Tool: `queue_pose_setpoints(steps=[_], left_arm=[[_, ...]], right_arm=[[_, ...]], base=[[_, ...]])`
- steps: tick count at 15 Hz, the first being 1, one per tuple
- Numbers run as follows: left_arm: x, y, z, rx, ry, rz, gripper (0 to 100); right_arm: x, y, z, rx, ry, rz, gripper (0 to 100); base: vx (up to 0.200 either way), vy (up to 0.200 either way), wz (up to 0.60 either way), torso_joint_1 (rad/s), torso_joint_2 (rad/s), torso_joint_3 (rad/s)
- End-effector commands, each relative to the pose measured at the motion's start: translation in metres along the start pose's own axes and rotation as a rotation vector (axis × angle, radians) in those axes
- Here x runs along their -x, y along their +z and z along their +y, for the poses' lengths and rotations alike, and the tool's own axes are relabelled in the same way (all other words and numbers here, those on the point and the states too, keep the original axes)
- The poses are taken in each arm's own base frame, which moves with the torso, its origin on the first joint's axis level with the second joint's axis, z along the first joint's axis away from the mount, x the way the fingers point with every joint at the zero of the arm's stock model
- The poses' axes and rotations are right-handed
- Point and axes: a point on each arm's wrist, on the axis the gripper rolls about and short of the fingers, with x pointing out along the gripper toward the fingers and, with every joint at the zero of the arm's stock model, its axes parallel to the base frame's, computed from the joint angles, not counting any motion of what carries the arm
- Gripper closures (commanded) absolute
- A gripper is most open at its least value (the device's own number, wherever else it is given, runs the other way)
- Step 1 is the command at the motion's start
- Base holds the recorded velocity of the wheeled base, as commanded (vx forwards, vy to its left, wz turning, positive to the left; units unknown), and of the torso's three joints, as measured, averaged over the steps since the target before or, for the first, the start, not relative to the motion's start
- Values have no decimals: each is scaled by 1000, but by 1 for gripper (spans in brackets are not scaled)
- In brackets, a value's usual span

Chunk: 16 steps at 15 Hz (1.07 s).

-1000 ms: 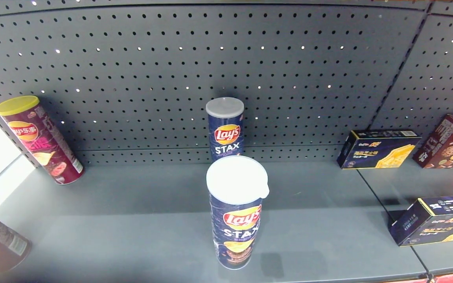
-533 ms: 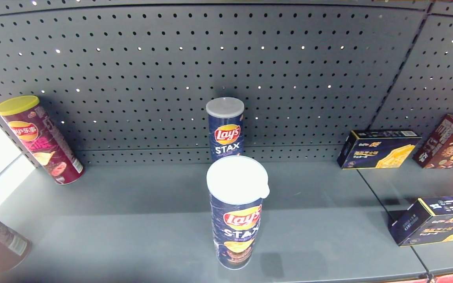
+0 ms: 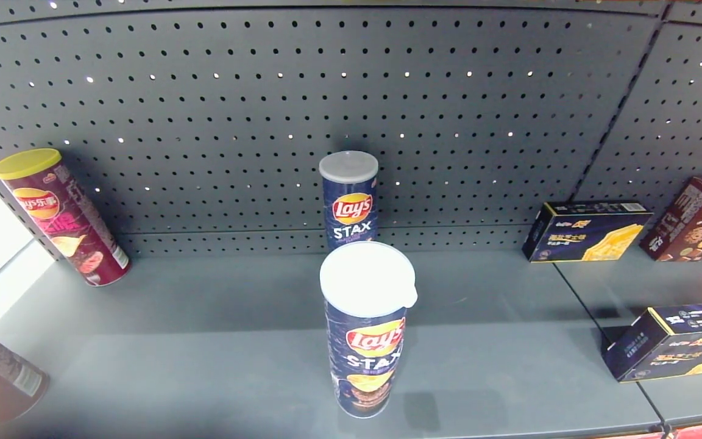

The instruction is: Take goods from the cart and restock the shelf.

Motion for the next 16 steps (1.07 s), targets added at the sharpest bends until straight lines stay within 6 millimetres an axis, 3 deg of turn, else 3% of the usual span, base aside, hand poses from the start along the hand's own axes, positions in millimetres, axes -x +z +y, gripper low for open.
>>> queue_pose_setpoints(steps=[1,3,4,6,7,12,16], left_arm=[[0,0,0,-5,-4,4,0],[0,0,0,-10,-8,3,0],[0,0,0,-10,-14,3,0],[0,0,0,-12,-15,3,0],[0,0,0,-12,-15,3,0],[0,0,0,-9,-15,3,0],[0,0,0,-7,-15,3,0]], right_arm=[[-30,112,-2,-128,34,-100,0],[-34,122,0,-93,119,-68,0],[-47,124,2,-48,170,24,0],[-92,147,12,-9,316,124,0],[-111,148,20,1,369,178,0],[-153,128,62,77,579,343,0],[-173,123,89,132,616,359,0]], base=[[0,0,0,0,0,0],[0,0,0,0,0,0],[0,0,0,0,0,0],[0,0,0,0,0,0],[0,0,0,0,0,0],[0,0,0,0,0,0],[0,0,0,0,0,0]])
